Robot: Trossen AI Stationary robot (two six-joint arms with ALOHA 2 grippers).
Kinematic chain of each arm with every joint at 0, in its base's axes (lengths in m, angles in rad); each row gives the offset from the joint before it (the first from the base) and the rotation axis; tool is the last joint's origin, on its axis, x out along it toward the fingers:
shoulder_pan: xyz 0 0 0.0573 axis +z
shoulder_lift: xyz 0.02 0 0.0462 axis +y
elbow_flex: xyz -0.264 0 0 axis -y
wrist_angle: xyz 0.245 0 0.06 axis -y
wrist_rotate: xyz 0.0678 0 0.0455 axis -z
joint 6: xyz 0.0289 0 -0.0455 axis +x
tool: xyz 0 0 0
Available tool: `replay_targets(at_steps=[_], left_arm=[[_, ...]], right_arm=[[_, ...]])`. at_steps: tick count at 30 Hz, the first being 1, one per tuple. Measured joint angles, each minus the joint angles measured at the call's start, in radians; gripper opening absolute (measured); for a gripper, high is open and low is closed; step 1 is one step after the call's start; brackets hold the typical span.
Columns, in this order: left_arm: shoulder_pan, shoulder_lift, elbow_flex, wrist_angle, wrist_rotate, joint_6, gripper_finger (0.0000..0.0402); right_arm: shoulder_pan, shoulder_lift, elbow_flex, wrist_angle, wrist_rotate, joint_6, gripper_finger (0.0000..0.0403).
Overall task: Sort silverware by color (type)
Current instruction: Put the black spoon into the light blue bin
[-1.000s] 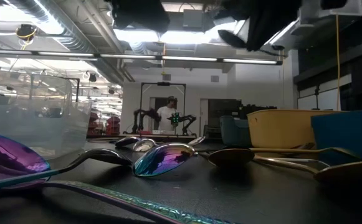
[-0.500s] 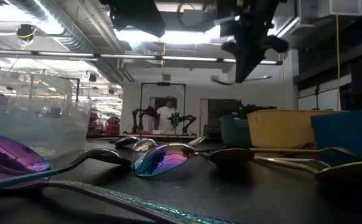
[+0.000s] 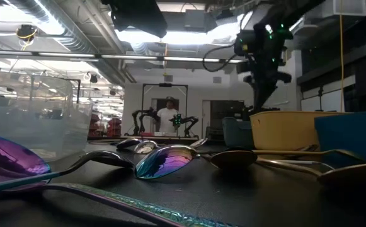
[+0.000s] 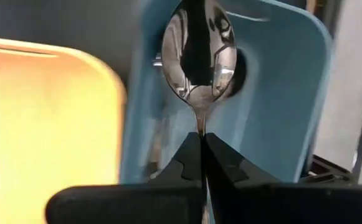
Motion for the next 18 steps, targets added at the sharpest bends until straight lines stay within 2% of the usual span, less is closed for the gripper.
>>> replay_targets(at_steps=[8,12,18], left_arm=[[0.0,0.0,0.0,0.0,0.0,-0.003,0.0075],[0.0,0.0,0.0,0.0,0.0,-0.003,0.0075],[0.0,0.0,0.0,0.001,0.0,-0.008,0.0075]], right_arm=[[-0.089,0.0,-0.145,0.243,-0.014,0.009,0.0],[-0.093,0.0,-0.214,0.328,-0.081,0.01,0.0],[-0.092,0.001,-0.299,0.486,-0.105,0.011,0.0]])
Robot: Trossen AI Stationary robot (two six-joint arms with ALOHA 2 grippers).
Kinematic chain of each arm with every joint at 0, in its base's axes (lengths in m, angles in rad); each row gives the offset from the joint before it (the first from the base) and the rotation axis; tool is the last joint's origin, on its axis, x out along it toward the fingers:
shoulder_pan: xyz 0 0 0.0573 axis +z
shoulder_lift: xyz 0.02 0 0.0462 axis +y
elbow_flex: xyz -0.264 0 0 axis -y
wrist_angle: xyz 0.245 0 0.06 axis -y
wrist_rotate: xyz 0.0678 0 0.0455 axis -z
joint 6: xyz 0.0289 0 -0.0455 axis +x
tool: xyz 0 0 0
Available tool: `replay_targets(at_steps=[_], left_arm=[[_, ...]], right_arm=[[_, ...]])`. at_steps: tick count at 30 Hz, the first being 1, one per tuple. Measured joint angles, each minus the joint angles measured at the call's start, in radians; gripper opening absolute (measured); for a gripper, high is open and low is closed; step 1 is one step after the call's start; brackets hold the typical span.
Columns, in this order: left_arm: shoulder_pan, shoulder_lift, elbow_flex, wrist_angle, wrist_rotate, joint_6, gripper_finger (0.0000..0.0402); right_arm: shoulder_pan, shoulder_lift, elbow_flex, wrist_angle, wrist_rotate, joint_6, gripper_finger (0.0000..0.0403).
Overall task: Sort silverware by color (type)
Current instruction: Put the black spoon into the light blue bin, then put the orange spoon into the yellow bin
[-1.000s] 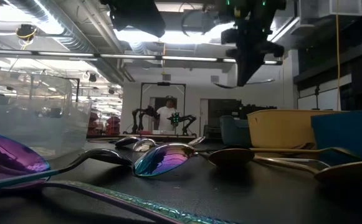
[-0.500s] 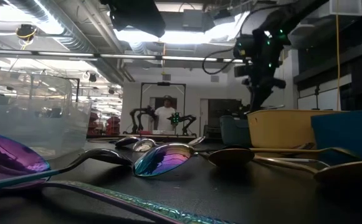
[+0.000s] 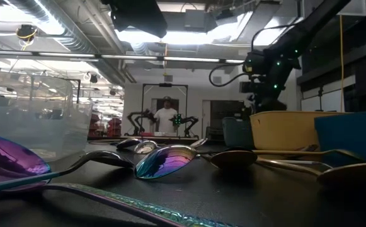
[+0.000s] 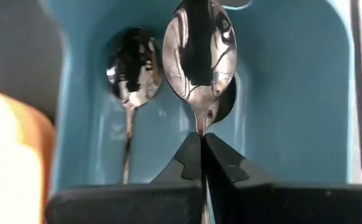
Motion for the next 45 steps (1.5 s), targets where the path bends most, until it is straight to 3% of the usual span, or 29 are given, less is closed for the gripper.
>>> replay_targets(at_steps=[15,27,45], left_arm=[[0.001,0.0,0.0,0.001,-0.029,-0.053,0.0075],[0.001,0.0,0.0,0.002,-0.02,-0.054,0.0075],[0.08,0.0,0.0,0.214,-0.056,-0.074,0.0079]], right_arm=[[0.0,0.0,-0.029,0.058,0.0,0.0,0.0003],[0.0,0.0,-0.029,0.058,0.0,0.001,0.0062],[0.001,0.001,0.057,-0.005,0.003,0.0,0.0052]])
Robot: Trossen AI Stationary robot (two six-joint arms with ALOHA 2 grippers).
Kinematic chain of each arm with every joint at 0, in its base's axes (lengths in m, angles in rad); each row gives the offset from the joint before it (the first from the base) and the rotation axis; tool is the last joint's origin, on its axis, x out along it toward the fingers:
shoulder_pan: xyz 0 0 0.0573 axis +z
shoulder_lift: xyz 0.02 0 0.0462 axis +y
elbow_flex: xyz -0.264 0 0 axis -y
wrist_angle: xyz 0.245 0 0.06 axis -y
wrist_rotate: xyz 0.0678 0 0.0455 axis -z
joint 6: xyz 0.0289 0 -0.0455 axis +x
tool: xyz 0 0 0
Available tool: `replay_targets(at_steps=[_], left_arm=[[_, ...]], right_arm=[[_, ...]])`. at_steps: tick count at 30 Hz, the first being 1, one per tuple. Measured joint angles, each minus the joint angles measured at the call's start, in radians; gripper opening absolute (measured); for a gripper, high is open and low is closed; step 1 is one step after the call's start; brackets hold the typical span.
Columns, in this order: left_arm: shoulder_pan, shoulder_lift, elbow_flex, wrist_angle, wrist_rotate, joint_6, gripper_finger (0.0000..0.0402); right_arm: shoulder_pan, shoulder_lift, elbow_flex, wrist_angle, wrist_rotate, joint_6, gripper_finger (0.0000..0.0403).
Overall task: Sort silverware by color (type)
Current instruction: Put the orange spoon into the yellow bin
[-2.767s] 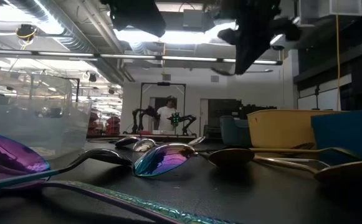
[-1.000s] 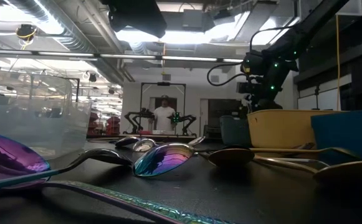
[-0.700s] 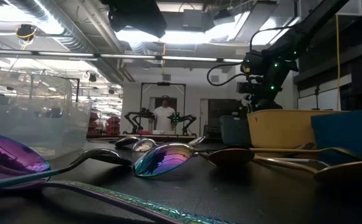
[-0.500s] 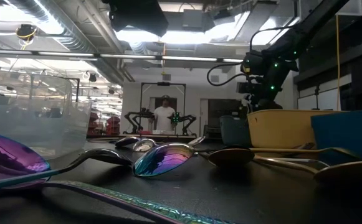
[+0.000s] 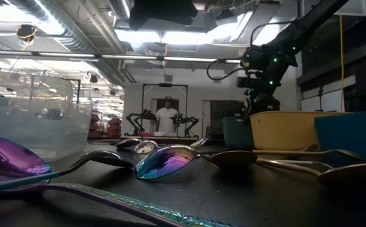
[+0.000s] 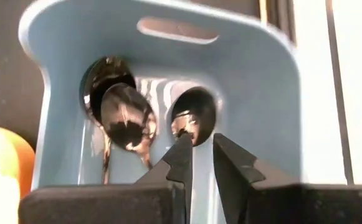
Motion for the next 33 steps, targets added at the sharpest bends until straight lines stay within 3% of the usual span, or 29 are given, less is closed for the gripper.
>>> replay_targets(at_steps=[14,24,33], left_arm=[[0.177,0.0,0.0,-0.052,0.0,-0.101,0.0173],[0.301,0.0,0.0,-0.316,0.021,-0.293,0.0162],[0.33,0.0,-0.022,-0.342,0.059,-0.346,0.0152]], right_arm=[[0.0,0.0,0.069,-0.023,-0.002,0.0,0.0051],[0.0,0.0,0.069,-0.039,-0.002,0.001,0.0051],[0.098,-0.059,0.068,-0.084,0.055,0.072,0.0051]])
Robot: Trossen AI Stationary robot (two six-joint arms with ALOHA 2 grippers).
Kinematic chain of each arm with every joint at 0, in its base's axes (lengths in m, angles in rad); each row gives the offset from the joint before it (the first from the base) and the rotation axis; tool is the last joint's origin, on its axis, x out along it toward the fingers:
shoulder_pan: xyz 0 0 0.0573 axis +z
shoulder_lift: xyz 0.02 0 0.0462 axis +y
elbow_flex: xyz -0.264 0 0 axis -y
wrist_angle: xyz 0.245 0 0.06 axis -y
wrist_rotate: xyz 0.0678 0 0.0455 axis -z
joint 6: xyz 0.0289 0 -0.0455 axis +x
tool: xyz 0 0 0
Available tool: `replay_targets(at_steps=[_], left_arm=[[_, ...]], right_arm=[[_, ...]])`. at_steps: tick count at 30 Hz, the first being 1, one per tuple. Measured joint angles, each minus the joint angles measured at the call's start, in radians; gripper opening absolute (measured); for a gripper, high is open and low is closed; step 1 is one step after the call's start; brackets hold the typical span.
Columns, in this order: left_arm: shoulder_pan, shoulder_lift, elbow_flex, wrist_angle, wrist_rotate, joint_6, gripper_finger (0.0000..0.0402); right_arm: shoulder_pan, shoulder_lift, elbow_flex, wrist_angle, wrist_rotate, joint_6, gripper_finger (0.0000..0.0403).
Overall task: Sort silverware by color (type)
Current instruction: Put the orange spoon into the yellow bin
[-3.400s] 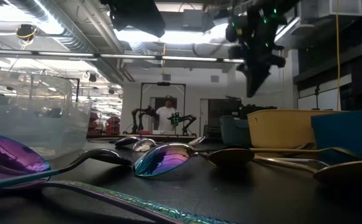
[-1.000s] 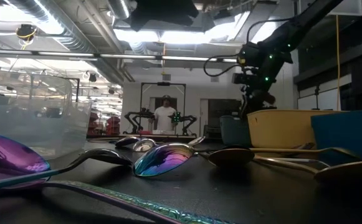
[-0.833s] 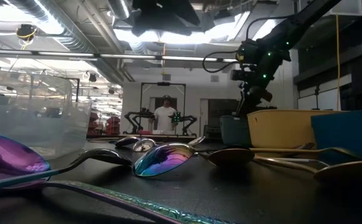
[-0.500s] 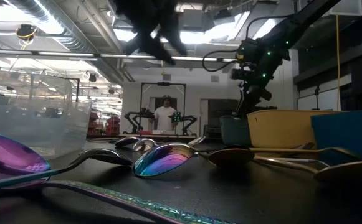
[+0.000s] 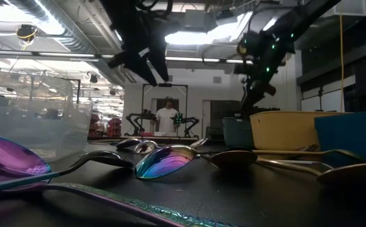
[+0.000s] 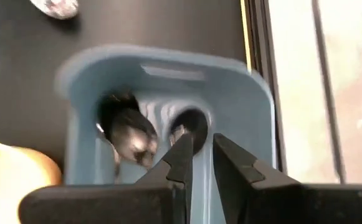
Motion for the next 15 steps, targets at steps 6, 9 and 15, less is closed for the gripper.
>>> replay_targets(at_steps=[6,9,15], left_arm=[[-0.004,0.001,-0.072,0.024,0.031,-0.051,0.0151],[-0.004,0.001,-0.106,0.044,0.032,-0.051,0.0151],[-0.004,0.001,-0.208,0.183,0.032,-0.051,0.0151]], right_arm=[[0.141,-0.114,0.0,-0.015,0.066,0.004,0.0051],[0.209,-0.156,0.0,-0.032,0.067,0.024,0.0051],[0.335,-0.186,0.0,-0.019,0.018,0.128,0.0051]])
